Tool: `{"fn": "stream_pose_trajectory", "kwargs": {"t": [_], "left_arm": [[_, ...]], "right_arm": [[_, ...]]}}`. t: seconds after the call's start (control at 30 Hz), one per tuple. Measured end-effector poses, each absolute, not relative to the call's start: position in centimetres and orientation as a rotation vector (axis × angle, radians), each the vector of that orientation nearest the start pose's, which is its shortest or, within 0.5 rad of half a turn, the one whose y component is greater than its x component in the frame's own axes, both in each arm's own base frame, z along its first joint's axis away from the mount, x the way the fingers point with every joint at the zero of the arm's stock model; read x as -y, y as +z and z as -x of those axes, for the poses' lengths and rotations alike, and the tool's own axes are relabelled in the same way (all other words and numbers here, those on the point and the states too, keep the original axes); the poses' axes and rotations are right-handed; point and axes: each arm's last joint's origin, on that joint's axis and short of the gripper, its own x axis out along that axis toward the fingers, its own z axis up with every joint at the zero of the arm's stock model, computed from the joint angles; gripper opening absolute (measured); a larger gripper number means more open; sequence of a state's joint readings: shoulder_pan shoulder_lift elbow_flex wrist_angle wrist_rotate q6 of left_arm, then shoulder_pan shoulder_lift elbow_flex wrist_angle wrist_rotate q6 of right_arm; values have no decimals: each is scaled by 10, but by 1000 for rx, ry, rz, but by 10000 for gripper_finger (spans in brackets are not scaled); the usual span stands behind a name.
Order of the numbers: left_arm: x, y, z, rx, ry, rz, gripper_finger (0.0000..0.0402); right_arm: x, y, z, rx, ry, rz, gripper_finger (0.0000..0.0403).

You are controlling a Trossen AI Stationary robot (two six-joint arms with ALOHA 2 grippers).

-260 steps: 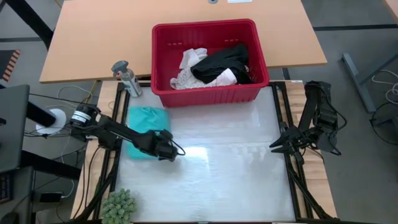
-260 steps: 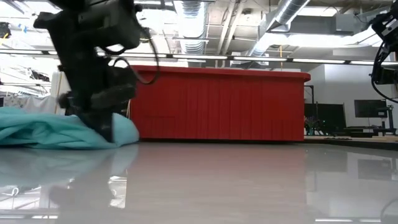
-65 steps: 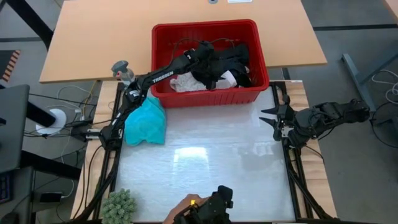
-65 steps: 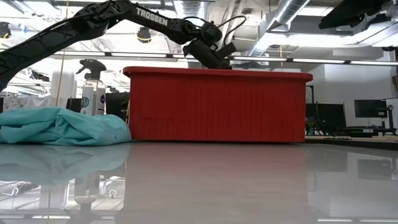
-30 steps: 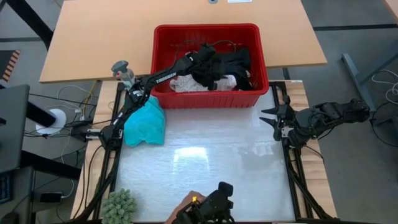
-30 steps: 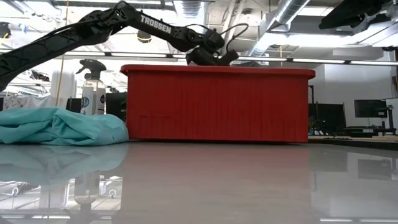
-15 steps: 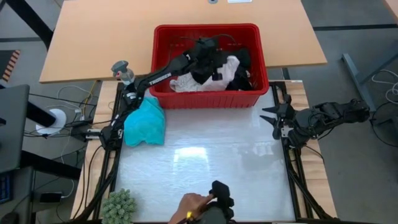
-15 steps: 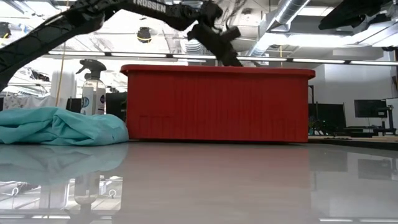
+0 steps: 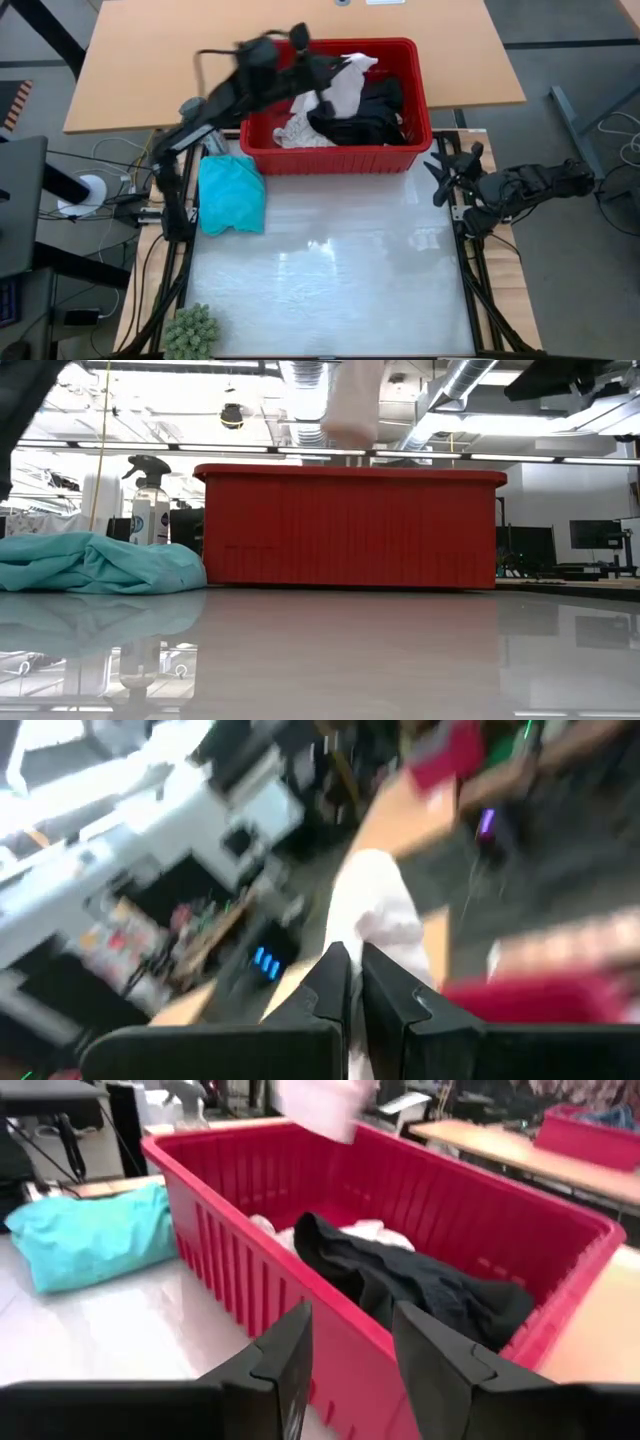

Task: Fold laundry
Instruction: Fold the white underwear

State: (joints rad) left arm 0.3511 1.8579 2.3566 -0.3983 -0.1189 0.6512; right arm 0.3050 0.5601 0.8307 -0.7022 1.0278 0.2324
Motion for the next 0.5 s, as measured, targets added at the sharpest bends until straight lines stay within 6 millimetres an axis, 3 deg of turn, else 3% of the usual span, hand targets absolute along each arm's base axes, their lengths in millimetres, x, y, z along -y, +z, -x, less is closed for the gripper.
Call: {"fn": "stream_pose_trajectory", "kwargs": {"t": [0.1, 0.23, 0.37, 0.5], "left_arm": [[-96, 560, -330, 60, 360, -567, 0], [-58, 574, -306, 102, 165, -464, 0], [-33, 570, -296, 37, 21, -371, 0], [-12, 546, -296, -185, -133, -304, 0]], "right_arm": [[-7, 336, -103, -251, -726, 87, 166], [-12, 338, -118, -258, -667, 130, 166], [-20, 336, -137, -280, -564, 164, 166], [-26, 327, -152, -338, -504, 190, 166]]}}
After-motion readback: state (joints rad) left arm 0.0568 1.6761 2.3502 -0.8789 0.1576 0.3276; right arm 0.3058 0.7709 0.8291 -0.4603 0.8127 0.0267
